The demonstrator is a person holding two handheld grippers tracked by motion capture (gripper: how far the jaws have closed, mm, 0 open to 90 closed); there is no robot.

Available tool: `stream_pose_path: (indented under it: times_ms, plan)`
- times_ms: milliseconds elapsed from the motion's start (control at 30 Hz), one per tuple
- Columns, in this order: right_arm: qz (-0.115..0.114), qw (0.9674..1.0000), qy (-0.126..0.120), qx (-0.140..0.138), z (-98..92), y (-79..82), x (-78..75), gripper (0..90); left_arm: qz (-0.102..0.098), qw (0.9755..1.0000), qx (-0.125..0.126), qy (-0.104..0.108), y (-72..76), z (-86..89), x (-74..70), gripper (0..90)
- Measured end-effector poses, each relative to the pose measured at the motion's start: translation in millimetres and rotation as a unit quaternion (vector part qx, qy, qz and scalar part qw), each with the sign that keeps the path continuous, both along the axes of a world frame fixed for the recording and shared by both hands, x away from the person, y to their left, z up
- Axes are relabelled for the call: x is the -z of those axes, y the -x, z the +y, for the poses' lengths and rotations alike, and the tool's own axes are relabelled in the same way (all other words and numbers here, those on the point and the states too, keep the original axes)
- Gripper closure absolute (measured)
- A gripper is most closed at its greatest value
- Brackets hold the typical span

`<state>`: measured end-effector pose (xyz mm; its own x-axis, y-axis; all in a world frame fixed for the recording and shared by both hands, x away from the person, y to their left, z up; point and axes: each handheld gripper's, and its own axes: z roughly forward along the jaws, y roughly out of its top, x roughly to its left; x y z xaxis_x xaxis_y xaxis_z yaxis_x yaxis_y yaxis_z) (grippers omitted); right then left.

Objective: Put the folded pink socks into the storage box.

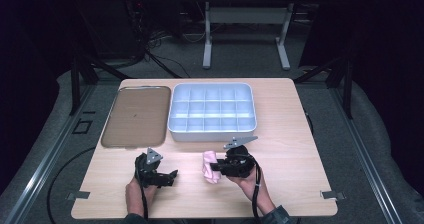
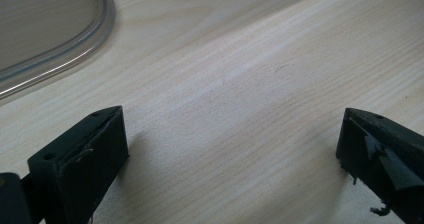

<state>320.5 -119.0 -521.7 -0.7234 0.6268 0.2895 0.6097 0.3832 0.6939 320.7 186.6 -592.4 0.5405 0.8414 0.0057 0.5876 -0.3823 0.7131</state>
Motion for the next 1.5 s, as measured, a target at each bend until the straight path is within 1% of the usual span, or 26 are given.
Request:
stream_pose_path:
  times_ms: [33, 67, 233, 300, 433, 600, 733, 800, 833, 900, 1033, 1133, 1167, 1267, 1300, 1333, 1367, 1433, 1500]
  plan:
    - [-0.005, 1.0, 0.003, 0.001, -2.0, -0.5, -1.4, 76.2, 0.0, 1.0, 0.0, 0.0, 0.0, 0.0, 0.0, 0.0]
    - [-0.005, 1.0, 0.001, 0.004, -3.7, -0.6, -3.0, 76.3, 0.0, 1.0, 0.0, 0.0, 0.0, 0.0, 0.0, 0.0]
    - [-0.014, 0.9998, 0.01, 0.014, -14.1, -3.0, -10.8, 76.2, 0.0, 1.0, -0.001, 0.0, 0.0, -0.1, 0.0, 0.0]
    - [-0.014, 0.9997, 0.014, 0.017, -17.1, -4.3, -13.0, 76.1, 0.0, 1.0, -0.001, 0.0, 0.1, -0.1, 0.0, 0.0]
    - [-0.02, 0.9993, 0.017, 0.028, -23.2, -6.8, -18.0, 76.1, 0.0, 1.0, -0.003, 0.0, 0.0, -0.1, 0.0, 0.0]
    - [-0.026, 0.9987, 0.021, 0.037, -30.3, -9.9, -24.4, 76.1, 0.001, 0.9999, -0.017, 0.001, -2.9, 0.3, 0.0, 0.0]
    - [-0.031, 0.9982, 0.019, 0.049, -37.4, -12.9, -27.4, 76.1, 0.001, 0.9998, -0.021, 0.0, -3.6, 0.0, 0.0, 0.0]
    - [-0.032, 0.9979, 0.024, 0.052, -41.9, -14.7, -29.4, 76.1, 0.0, 0.9997, -0.024, 0.001, -3.9, -0.4, 0.1, 0.0]
    - [-0.034, 0.9975, 0.018, 0.059, -43.1, -15.1, -29.3, 76.1, 0.001, 0.9997, -0.023, 0.001, -4.3, -0.5, -0.1, 0.0]
    - [-0.034, 0.9972, 0.023, 0.062, -46.9, -16.6, -31.2, 76.1, 0.001, 0.9998, -0.021, 0.001, -5.4, -0.6, 0.0, 0.0]
    - [-0.042, 0.9962, 0.024, 0.072, -53.8, -18.7, -35.6, 76.1, 0.001, 0.9998, -0.022, 0.002, -5.9, -1.1, 0.2, 0.0]
    - [-0.044, 0.9959, 0.026, 0.075, -57.7, -19.5, -39.2, 76.1, 0.001, 0.9997, -0.022, 0.002, -5.9, -1.1, 0.2, 0.0]
    - [-0.048, 0.9952, 0.028, 0.08, -62.1, -20.7, -43.4, 76.1, 0.001, 0.9998, -0.022, 0.002, -6.0, -1.1, 0.2, 0.0]
    - [-0.052, 0.9947, 0.028, 0.083, -66.1, -22.0, -46.9, 76.1, 0.001, 0.9998, -0.022, 0.002, -6.0, -1.0, 0.1, 0.0]
    - [-0.058, 0.9936, 0.025, 0.094, -70.0, -24.0, -51.2, 76.1, 0.001, 0.9998, -0.022, 0.002, -6.0, -1.1, 0.2, 0.0]
    - [-0.06, 0.9935, 0.025, 0.093, -71.6, -25.1, -53.0, 76.1, 0.001, 0.9998, -0.022, 0.002, -6.0, -1.1, 0.1, 0.0]
    - [-0.063, 0.9928, 0.02, 0.1, -72.8, -26.3, -55.2, 76.1, 0.001, 0.9998, -0.022, 0.002, -6.0, -1.1, 0.2, 0.0]
    - [-0.07, 0.9919, 0.021, 0.104, -75.2, -28.9, -58.4, 76.1, 0.001, 0.9998, -0.022, 0.002, -6.0, -1.1, 0.1, 0.0]
    - [-0.07, 0.9913, 0.026, 0.108, -78.3, -32.7, -61.3, 76.1, 0.001, 0.9998, -0.022, 0.002, -6.0, -1.1, 0.2, 0.0]
